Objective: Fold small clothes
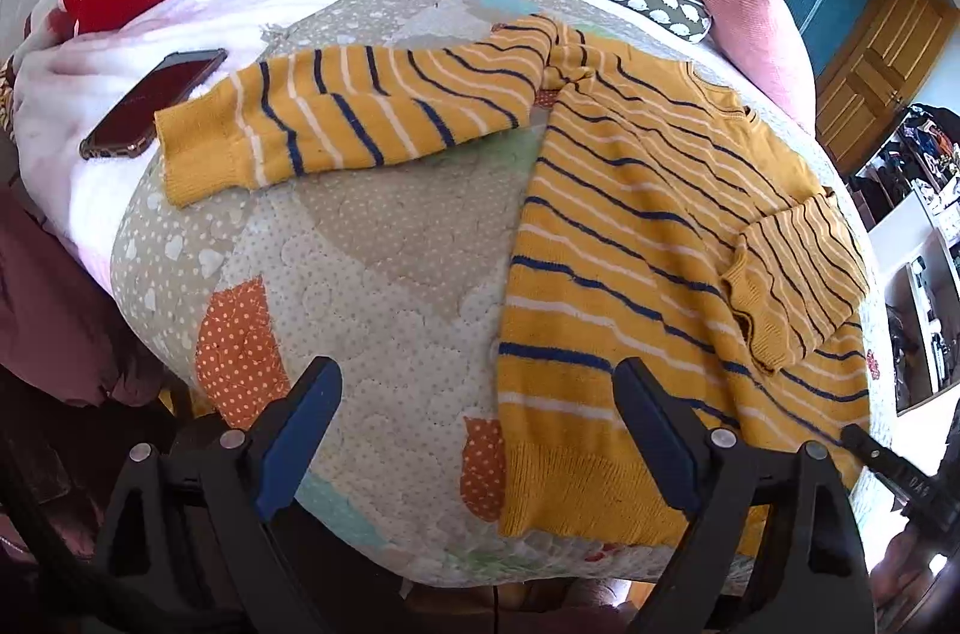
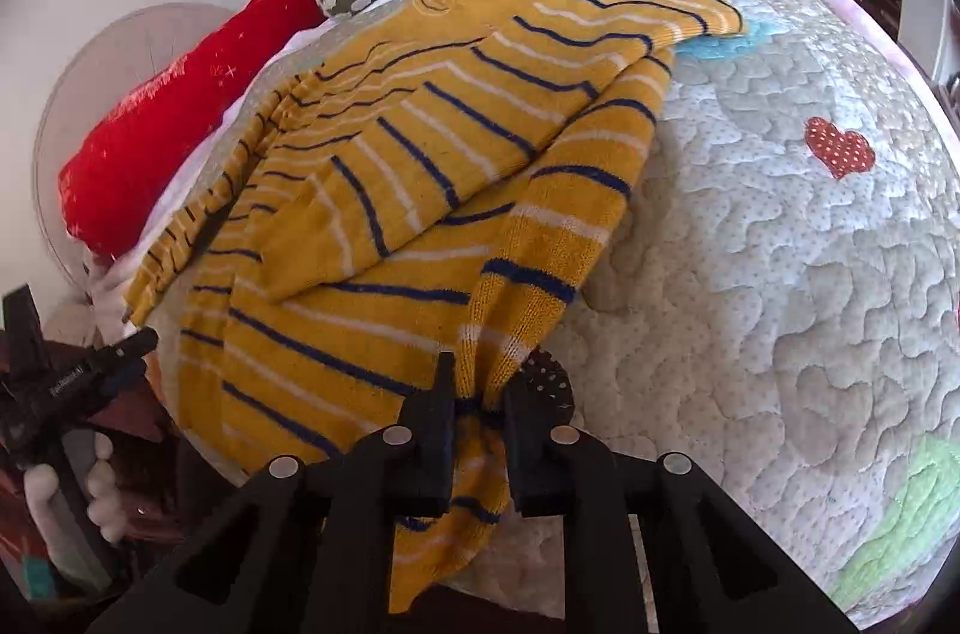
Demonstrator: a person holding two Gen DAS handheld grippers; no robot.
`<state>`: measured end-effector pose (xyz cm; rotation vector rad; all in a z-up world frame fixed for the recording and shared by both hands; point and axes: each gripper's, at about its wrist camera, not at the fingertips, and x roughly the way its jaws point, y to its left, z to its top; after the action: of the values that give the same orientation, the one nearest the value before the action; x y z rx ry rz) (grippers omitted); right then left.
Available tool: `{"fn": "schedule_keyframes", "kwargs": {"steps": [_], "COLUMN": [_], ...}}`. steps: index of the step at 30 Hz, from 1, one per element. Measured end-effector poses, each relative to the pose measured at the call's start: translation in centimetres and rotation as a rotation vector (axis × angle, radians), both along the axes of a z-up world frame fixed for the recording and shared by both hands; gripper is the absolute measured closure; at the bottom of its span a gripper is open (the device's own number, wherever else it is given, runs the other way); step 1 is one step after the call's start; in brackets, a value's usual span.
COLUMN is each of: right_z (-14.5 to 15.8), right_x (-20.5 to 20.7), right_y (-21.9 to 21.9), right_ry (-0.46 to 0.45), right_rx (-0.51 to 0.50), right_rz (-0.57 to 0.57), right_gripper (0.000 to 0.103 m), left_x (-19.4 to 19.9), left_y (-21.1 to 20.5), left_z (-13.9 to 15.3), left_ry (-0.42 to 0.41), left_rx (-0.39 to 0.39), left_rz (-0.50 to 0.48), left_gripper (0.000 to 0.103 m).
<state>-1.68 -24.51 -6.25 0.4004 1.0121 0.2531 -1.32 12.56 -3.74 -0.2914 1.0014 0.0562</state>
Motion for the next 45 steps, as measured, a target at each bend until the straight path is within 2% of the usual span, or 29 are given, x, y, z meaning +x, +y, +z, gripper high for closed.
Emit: {"fn": "schedule_keyframes", "kwargs": {"steps": [2,7,12,14,17,19,20,21,22,26,29,30,31,32,33,35,39,42,45], "right_z": [0.5,0.7,0.6,0.7,1.4,2.8,3.4,4.0,4.4,4.5,3.6,3.1,2.5,1.9,1.5,1.9,4.7,6.3,6.7], "right_x": [-0.3,-1.9,-3.2,-3.9,-5.3,-5.2,-4.7,-3.9,-2.9,1.3,4.1,4.9,5.6,6.2,6.7,6.8,6.1,5.7,4.9], "right_y": [-2.1,-6.5,-6.9,-6.7,-6.3,-5.0,-4.2,-3.1,-1.9,4.5,8.0,8.8,9.5,9.7,9.5,7.5,0.0,-7.8,-15.0], "right_ry": [0.001,0.007,-0.020,-0.028,-0.073,-0.133,-0.159,-0.180,-0.196,-0.234,-0.234,-0.222,-0.207,-0.180,-0.147,-0.161,-0.224,-0.226,-0.189], "right_rx": [0.024,0.001,0.056,0.071,0.043,-0.006,-0.020,-0.027,-0.033,-0.093,-0.105,-0.119,-0.137,-0.146,-0.140,-0.107,-0.180,-0.351,-0.612], "right_rz": [-0.046,-0.166,-0.152,-0.134,-0.126,-0.084,-0.054,-0.019,0.024,0.194,0.262,0.278,0.284,0.284,0.272,0.212,-0.041,-0.319,-0.651], "right_gripper": [0.095,0.095,0.091,0.082,0.080,0.076,0.066,0.060,0.049,0.047,0.047,0.049,0.076,0.099,0.099,0.100,0.100,0.100,0.100], "left_x": [-0.2,0.4,1.0,0.7,0.2,-0.2,-0.2,-0.3,-0.5,-1.0,-1.1,-1.1,-1.2,-1.2,-1.2,-1.2,-1.0,-0.7,-0.7], "left_y": [0.0,-0.4,-1.9,-3.2,-5.3,-7.2,-7.8,-8.4,-8.6,-8.0,-7.9,-7.9,-8.0,-8.0,-8.0,-8.0,-8.2,-8.3,-8.3], "left_z": [0.2,-1.0,-3.1,-3.1,-3.2,-3.3,-3.5,-3.6,-3.6,-3.5,-3.6,-3.6,-3.5,-3.5,-3.5,-3.5,-3.6,-3.6,-3.6], "left_ry": [-0.008,0.021,0.068,0.052,0.059,0.064,0.077,0.080,0.072,0.083,0.093,0.092,0.091,0.091,0.091,0.092,0.093,0.094,0.095], "left_rx": [-0.002,-0.047,-0.188,-0.176,-0.164,-0.108,-0.073,-0.025,-0.009,-0.032,-0.045,-0.043,-0.041,-0.039,-0.040,-0.049,-0.059,-0.063,-0.078], "left_rz": [-0.007,-0.062,-0.150,-0.182,-0.245,-0.295,-0.306,-0.297,-0.290,-0.276,-0.273,-0.274,-0.276,-0.277,-0.277,-0.277,-0.278,-0.275,-0.271], "left_gripper": [0.011,0.011,0.012,0.012,0.012,0.039,0.058,0.060,0.060,0.060,0.059,0.059,0.059,0.058,0.058,0.056,0.053,0.050,0.045]}}
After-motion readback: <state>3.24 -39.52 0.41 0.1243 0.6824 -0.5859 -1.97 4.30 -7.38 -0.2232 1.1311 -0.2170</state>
